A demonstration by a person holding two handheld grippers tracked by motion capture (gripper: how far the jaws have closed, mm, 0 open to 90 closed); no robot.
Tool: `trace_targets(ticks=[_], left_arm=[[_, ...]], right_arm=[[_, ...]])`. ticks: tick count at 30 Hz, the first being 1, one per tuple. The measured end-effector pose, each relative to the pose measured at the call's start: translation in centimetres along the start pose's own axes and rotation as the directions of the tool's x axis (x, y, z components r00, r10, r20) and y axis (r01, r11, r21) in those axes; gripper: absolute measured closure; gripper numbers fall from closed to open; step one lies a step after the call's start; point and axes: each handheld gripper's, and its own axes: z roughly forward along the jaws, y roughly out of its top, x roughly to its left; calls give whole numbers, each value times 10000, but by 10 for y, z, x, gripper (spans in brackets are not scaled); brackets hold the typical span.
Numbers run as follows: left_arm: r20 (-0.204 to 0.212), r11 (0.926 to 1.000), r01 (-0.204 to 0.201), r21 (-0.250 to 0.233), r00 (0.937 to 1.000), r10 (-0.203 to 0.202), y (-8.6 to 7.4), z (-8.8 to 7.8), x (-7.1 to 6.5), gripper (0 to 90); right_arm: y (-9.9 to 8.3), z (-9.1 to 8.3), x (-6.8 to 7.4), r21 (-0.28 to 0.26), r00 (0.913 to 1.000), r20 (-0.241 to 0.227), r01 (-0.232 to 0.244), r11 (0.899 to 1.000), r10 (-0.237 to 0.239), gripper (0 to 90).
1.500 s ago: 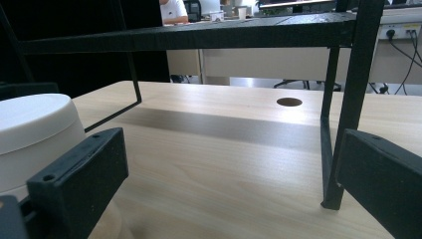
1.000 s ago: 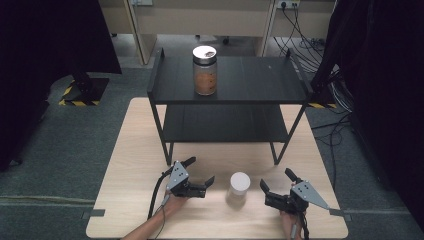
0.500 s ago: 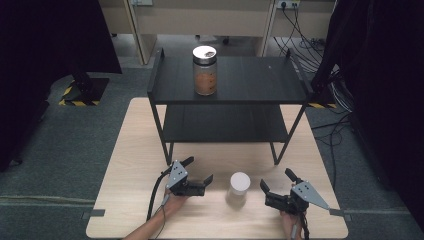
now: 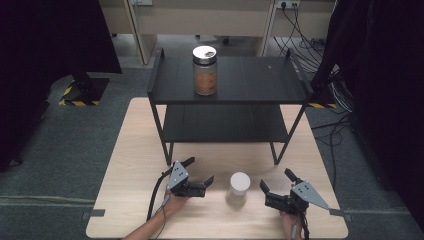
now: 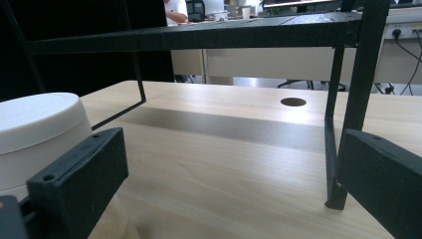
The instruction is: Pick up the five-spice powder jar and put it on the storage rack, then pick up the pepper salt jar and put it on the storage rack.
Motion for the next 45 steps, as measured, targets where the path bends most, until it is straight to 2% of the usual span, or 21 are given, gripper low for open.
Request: trace_targets(ticks=[32,45], left_arm=[[-18,9998,169,-65,9999,-169,-1,0,1,2],[0,10000,73,-57,10000,-73,-1,0,0,2]], right_arm=[[-1,-3,-3,-22,9999,56,-130,9999,130,3],[-1,-4,-2,-44,9999,66,-103,9999,103,4]])
